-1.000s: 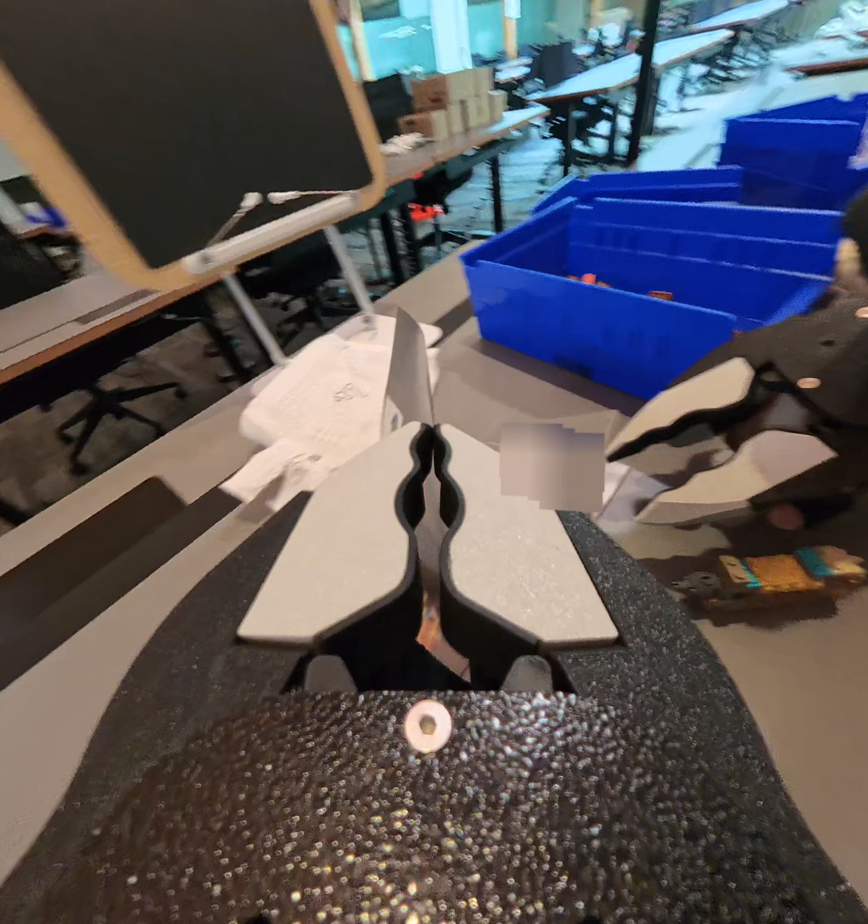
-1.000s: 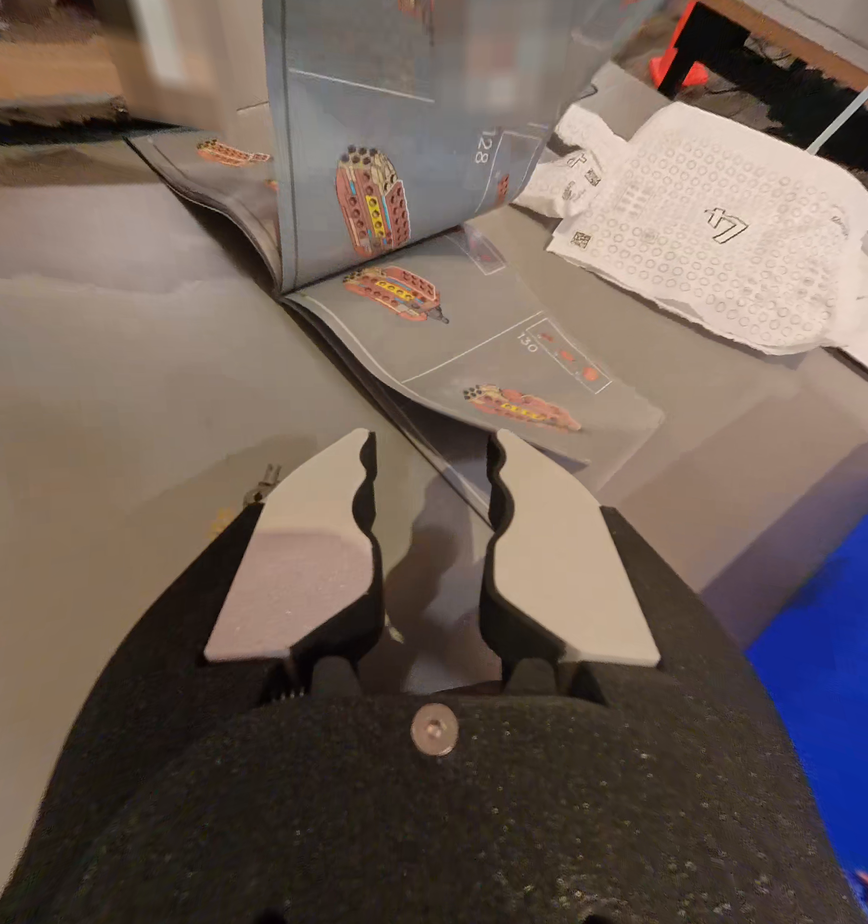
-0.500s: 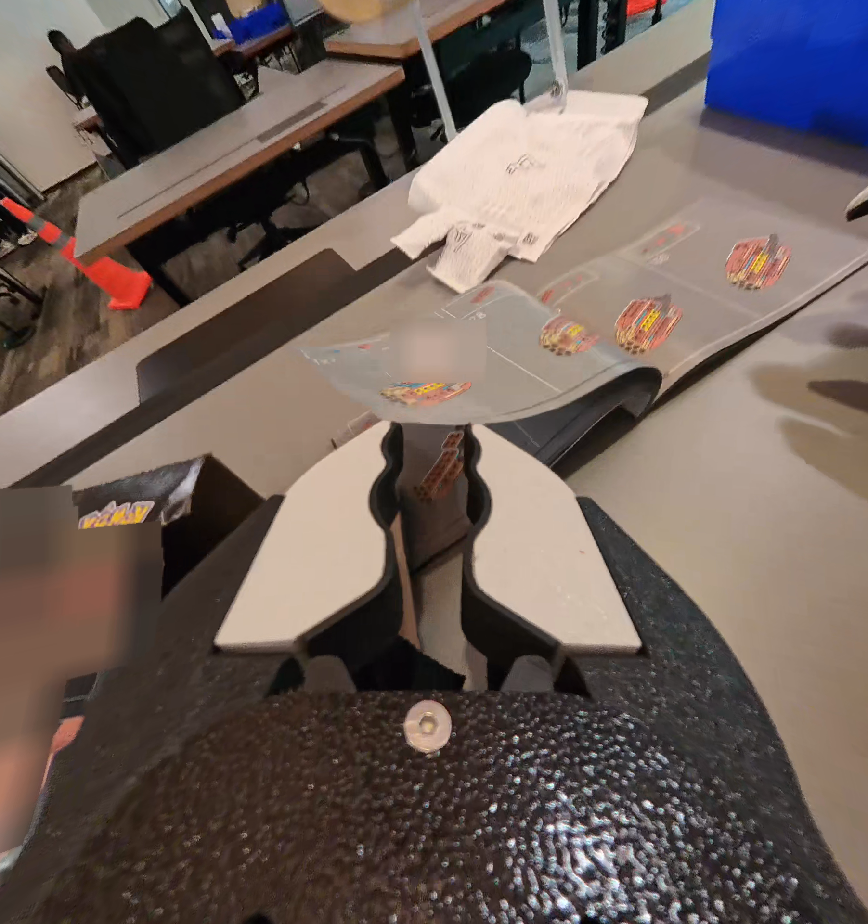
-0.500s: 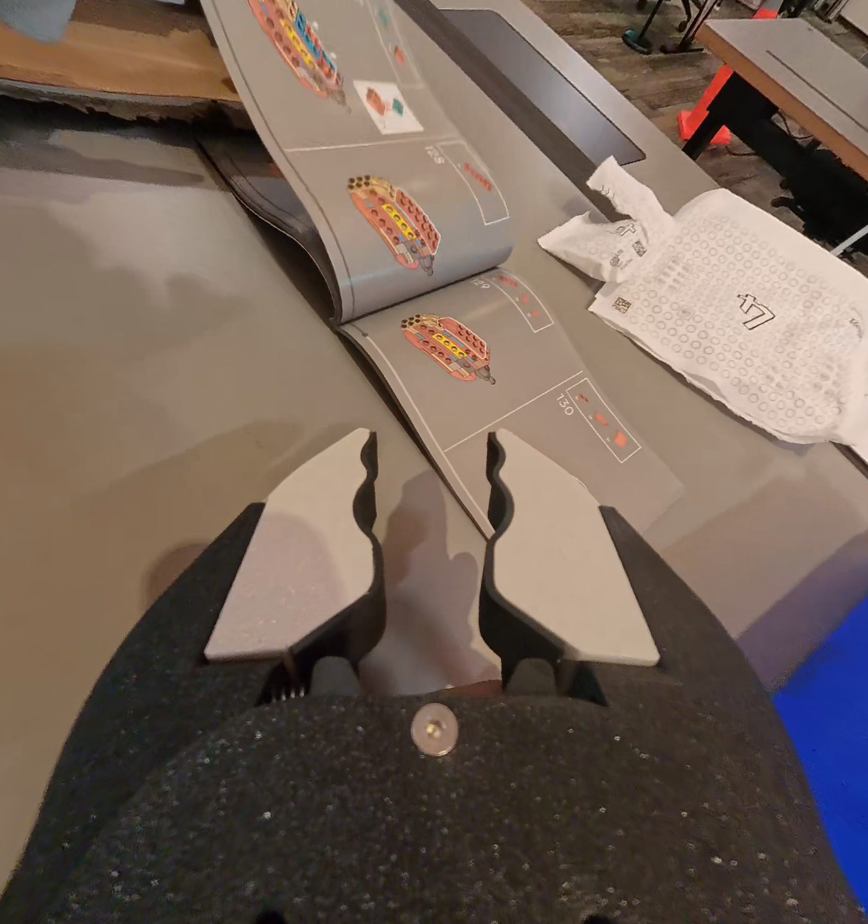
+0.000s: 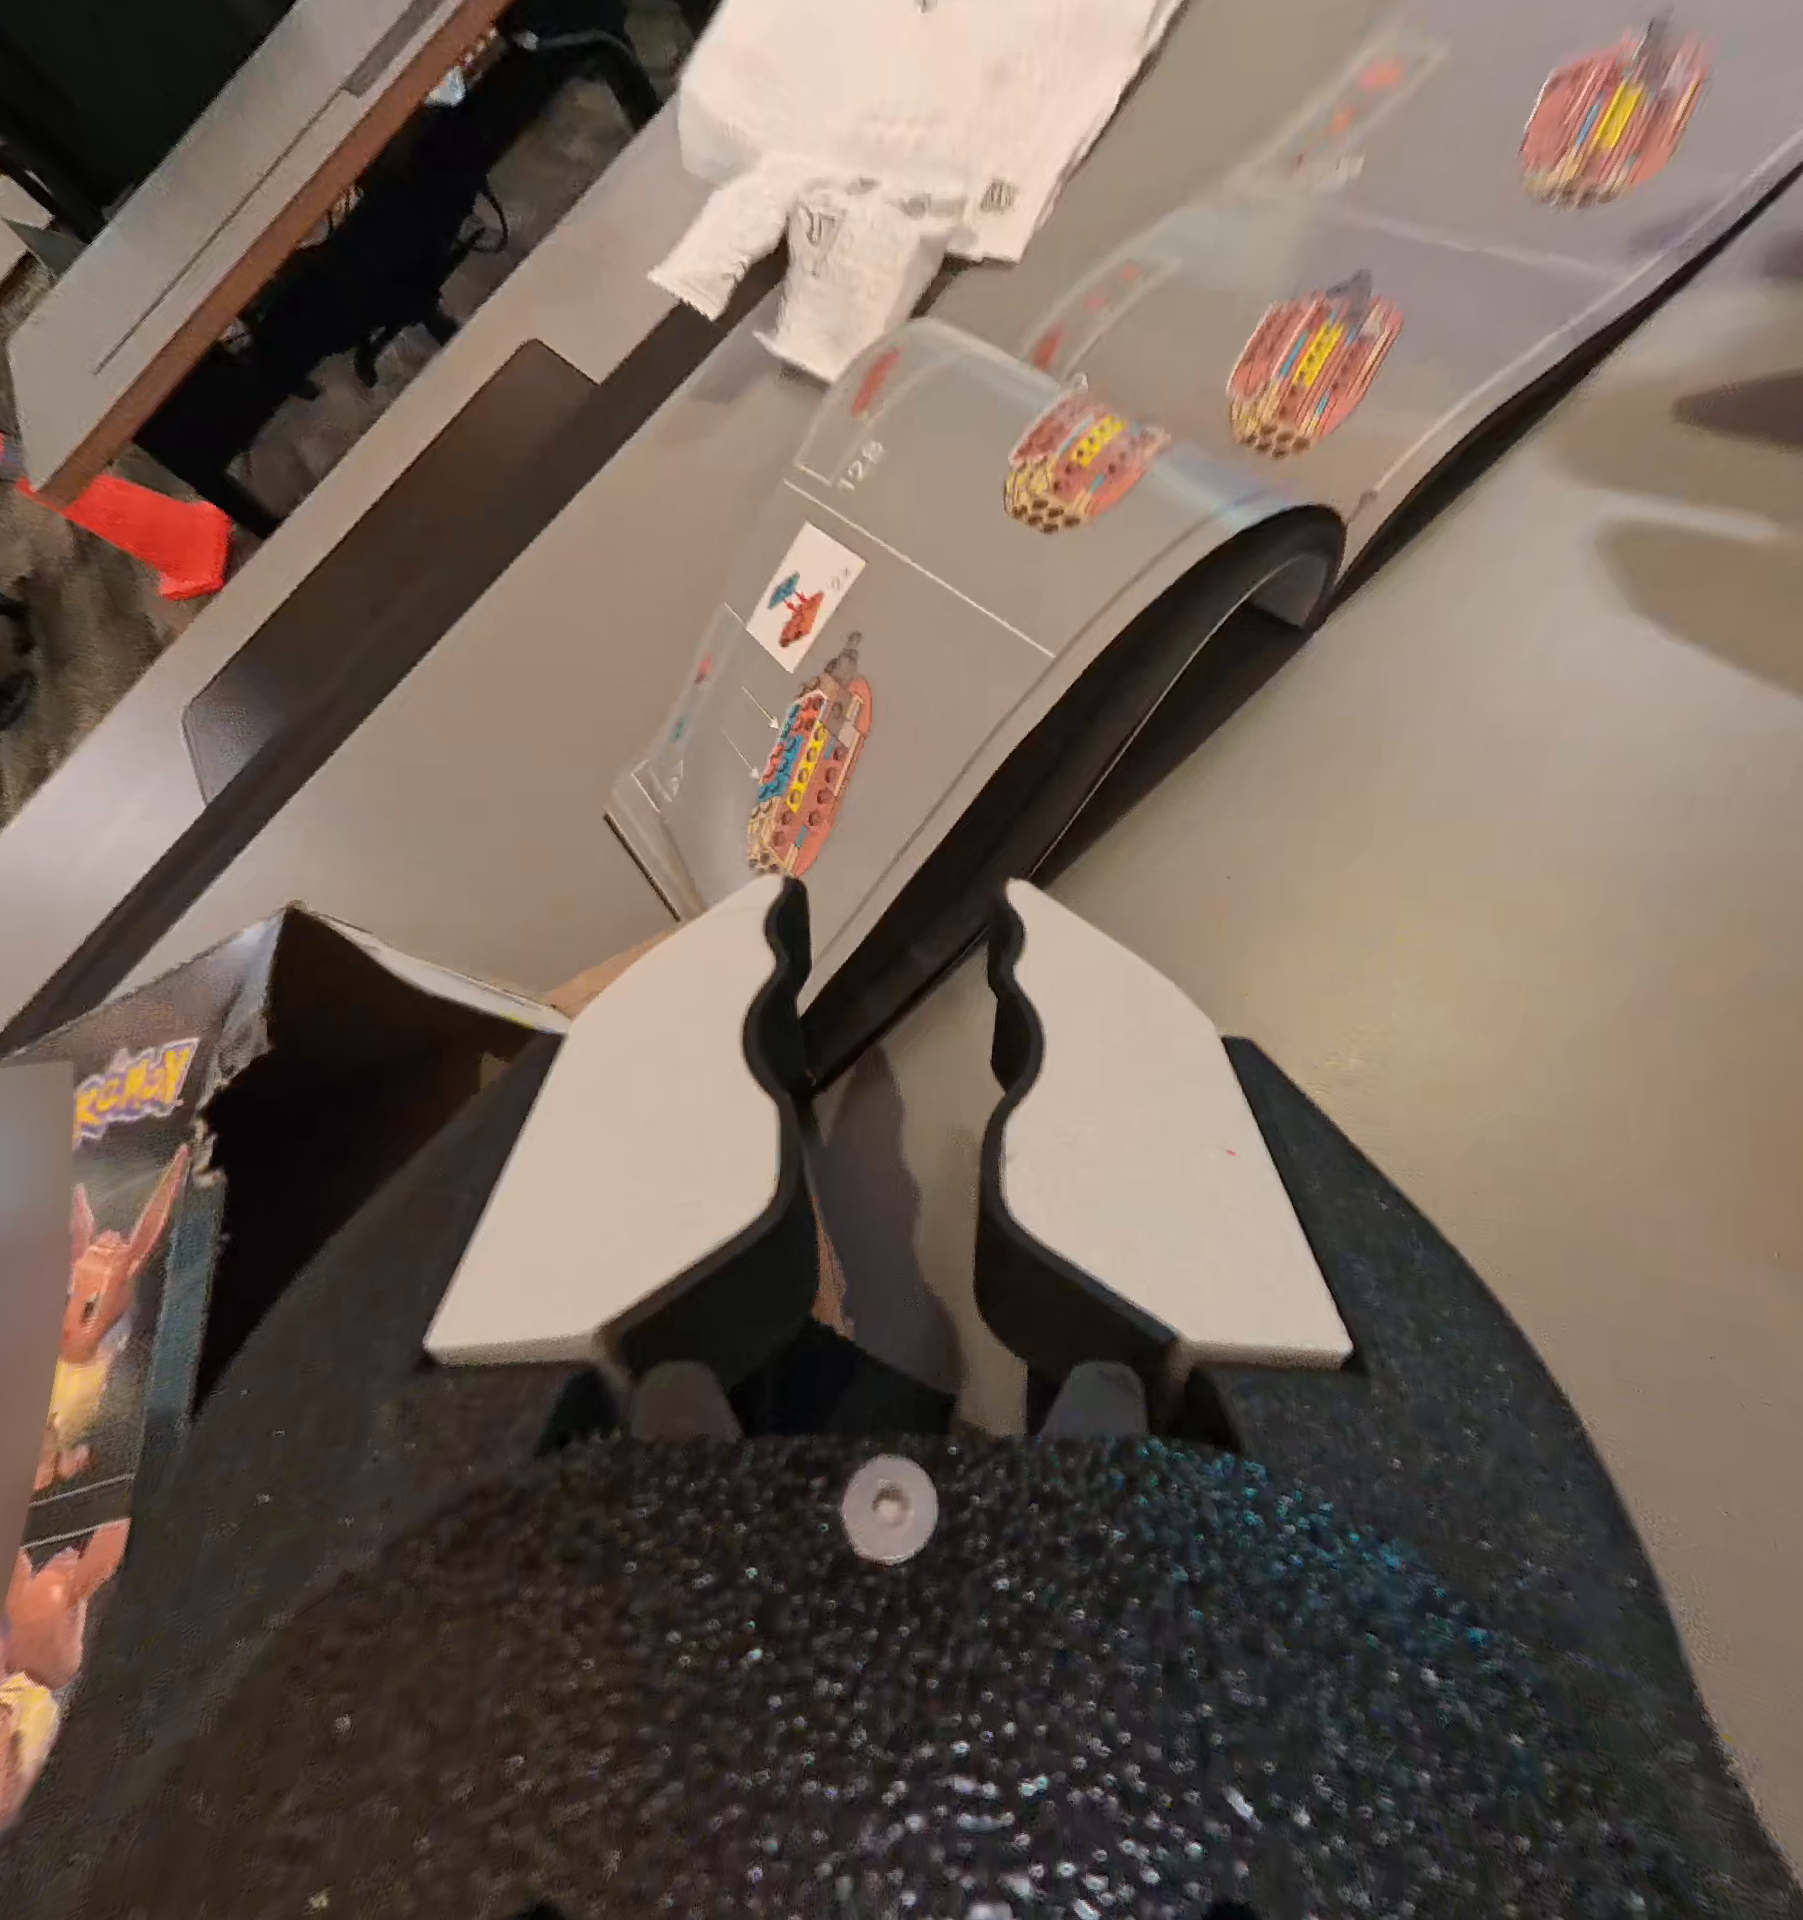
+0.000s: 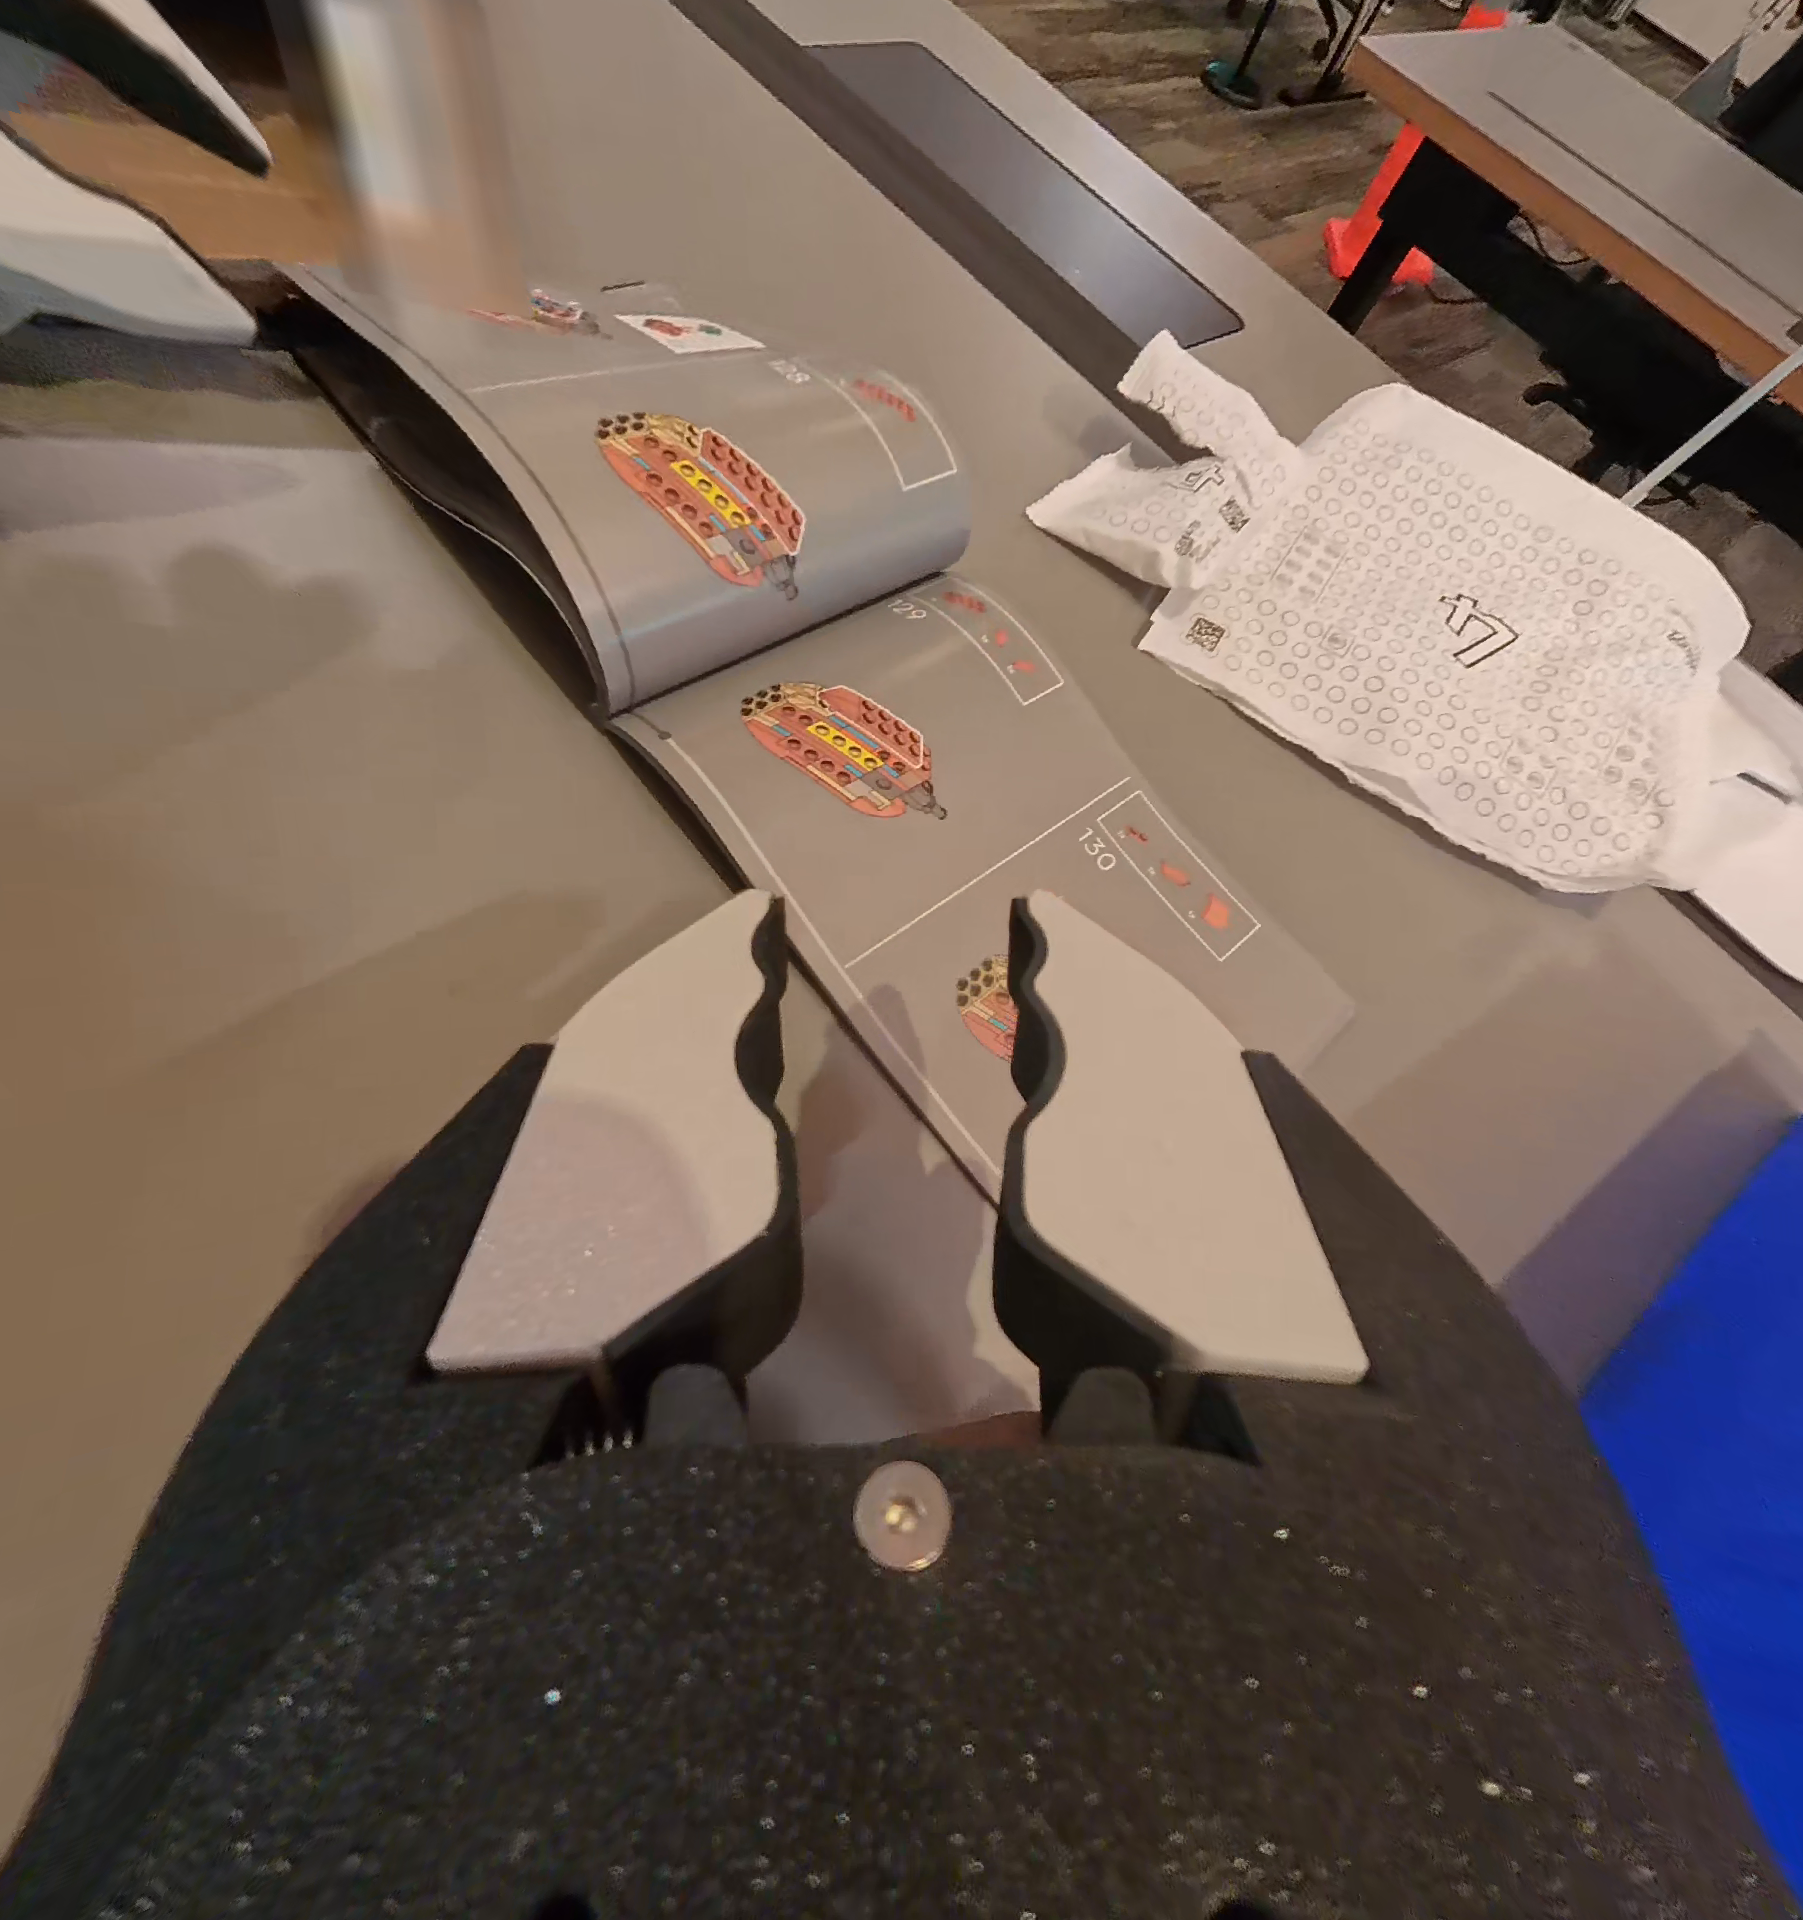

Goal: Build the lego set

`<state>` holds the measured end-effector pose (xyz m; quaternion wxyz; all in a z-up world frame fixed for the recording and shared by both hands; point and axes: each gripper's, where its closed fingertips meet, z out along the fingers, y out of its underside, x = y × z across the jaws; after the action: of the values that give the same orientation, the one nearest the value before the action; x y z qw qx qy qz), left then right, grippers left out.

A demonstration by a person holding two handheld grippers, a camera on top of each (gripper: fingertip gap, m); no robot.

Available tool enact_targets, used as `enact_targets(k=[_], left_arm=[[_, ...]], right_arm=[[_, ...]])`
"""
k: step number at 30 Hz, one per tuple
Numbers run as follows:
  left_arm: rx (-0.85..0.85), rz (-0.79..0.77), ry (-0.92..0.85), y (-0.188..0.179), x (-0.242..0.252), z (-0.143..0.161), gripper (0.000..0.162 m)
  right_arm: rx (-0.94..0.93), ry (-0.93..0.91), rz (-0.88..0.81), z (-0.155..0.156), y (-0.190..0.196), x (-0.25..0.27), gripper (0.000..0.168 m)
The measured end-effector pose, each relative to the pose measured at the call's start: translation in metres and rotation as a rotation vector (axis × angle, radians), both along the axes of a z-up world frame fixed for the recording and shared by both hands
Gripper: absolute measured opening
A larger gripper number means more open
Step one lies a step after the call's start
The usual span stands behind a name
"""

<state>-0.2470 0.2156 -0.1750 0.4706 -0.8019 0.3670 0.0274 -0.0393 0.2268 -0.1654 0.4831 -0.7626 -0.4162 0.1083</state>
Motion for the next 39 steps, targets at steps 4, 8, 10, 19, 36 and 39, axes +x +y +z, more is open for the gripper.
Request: enact_targets(k=[4, 8, 10, 19, 36, 39], left_arm=[[-0.024, 0.014, 0.085, 0.008, 0.004, -0.014, 0.033], [-0.145, -0.011, 0.072, 0.008, 0.018, -0.031, 0.033], [-0.228, -0.035, -0.013, 0.004, 0.029, -0.035, 0.033], [-0.375, -0.055, -0.241, 0.0, 0.041, -0.038, 0.032], [-0.275, -0.058, -0.35, 0.003, 0.044, -0.014, 0.031], [-0.255, -0.046, -0.361, 0.009, 0.048, -0.014, 0.031]], right_arm=[[-0.002, -0.01, 0.001, -0.004, 0.0, 0.003, 0.04], [0.002, -0.033, 0.008, -0.008, 0.0, 0.004, 0.04], [0.004, -0.045, 0.013, -0.011, -0.001, 0.005, 0.04], [0.001, -0.047, 0.022, -0.014, -0.003, 0.007, 0.04], [-0.094, 0.017, 0.005, -0.027, -0.001, 0.012, 0.037], [-0.1, 0.014, 0.006, -0.029, -0.001, 0.011, 0.037]])
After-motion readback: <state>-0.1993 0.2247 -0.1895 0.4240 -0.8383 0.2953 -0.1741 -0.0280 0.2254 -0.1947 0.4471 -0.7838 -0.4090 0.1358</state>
